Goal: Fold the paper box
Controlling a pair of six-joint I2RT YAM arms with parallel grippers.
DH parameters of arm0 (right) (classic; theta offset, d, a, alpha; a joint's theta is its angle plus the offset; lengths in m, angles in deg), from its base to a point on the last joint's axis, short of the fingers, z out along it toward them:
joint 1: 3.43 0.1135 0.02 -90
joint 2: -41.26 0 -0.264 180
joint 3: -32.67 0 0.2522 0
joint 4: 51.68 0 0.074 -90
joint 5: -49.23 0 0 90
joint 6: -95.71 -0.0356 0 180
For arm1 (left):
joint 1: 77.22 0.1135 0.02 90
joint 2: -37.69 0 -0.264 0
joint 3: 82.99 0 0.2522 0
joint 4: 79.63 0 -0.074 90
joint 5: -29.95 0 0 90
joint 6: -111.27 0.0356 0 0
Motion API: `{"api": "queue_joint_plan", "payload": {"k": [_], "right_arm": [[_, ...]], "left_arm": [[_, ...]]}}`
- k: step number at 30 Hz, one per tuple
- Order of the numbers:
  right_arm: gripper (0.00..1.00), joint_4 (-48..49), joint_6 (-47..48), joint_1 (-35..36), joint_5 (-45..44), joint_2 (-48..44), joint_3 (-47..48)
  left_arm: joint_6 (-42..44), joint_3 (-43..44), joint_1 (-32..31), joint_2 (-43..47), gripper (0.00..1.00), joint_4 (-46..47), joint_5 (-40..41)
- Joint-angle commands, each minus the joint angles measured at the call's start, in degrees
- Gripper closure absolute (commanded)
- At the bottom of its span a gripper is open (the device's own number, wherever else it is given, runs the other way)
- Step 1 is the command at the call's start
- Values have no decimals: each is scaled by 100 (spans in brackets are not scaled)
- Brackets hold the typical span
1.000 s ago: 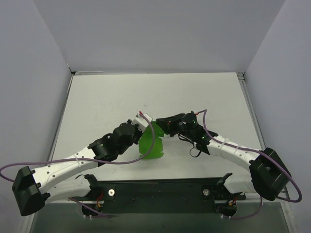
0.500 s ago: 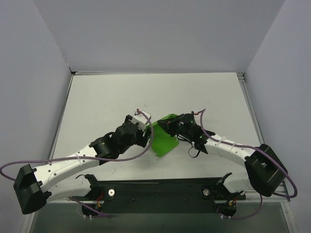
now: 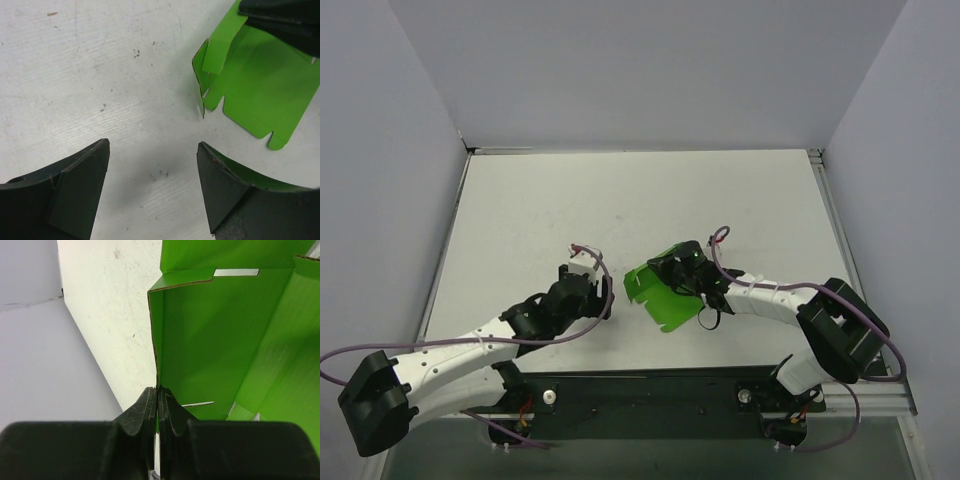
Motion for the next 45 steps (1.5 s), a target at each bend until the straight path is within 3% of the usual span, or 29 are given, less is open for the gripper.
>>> {"api": "queue_joint_plan", "payload": {"k": [1,4,10,15,24,31,45], "right_arm": [[100,-175,257,101,-511,51,186],[100,-131,231,101,-433,77,177],[100,36,126,101,-213,139,124],[100,89,90,92,-116,112,71],[100,212,-42,92,51,121,19],[100,309,-112,83,112,147,-25],[100,467,-174,83,244,138,-122]], "left_arm": [[174,56,455,-25,23,1179,-456],[771,46,763,-218,26,1891,-957],[2108,362,791,-1087,32,2710,-1493],[2636,258,755,-1449,35,3254,-1705],[2971,406,747,-1993,40,3458,-2030],[3068,425,632,-2302,43,3536,-1793],[3446,530,395,-3189,50,4986,-1213]]}}
